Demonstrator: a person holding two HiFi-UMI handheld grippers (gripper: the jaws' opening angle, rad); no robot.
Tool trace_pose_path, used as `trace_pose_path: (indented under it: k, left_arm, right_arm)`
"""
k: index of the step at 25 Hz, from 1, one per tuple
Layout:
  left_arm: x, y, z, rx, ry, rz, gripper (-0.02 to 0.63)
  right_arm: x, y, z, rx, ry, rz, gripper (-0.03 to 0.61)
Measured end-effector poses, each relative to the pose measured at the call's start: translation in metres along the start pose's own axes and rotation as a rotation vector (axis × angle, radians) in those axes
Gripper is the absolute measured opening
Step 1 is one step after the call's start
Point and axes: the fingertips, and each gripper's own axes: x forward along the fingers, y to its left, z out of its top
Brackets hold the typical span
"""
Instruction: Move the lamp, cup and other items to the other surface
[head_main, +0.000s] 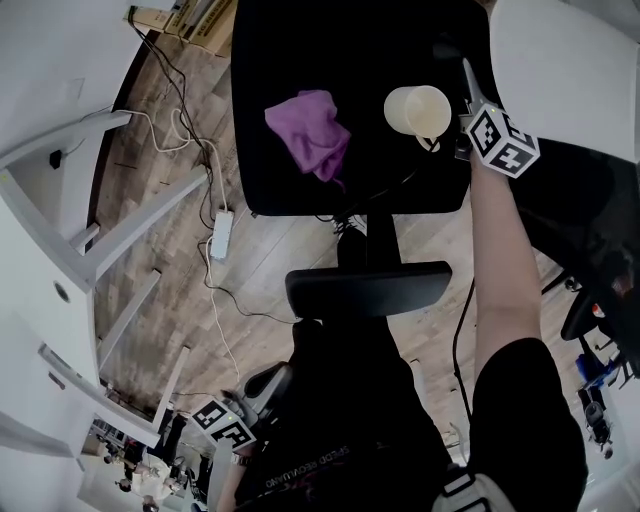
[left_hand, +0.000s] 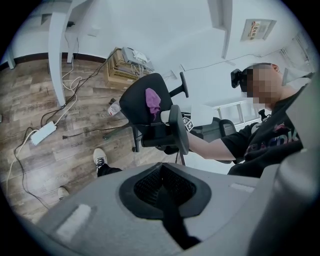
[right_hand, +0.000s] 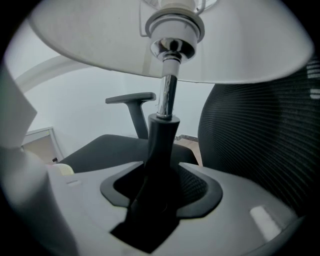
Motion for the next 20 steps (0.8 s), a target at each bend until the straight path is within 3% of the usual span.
trace_pose_path:
  k: [9, 14, 20]
  left_arm:
    - [-0.010, -0.011, 0.003, 0.007, -0.057, -0.069, -0.002]
    - [-0.035, -0.005, 0.001, -0.036, -0.145, -0.112, -0.003]
    - [-0.073, 0.010, -0.014, -0.052, -0.252, -0.166, -0.003]
  right_arm:
    - [-0.049, -0.008, -0.045, -0.119, 0.216, -0.007, 0.219]
    - [-0.077, -0.004, -0.036, -0.203, 0.289, -0.041, 0.210]
    - [-0.130, 0.022, -0.035, -0.289, 0.338, -0.040, 0.149]
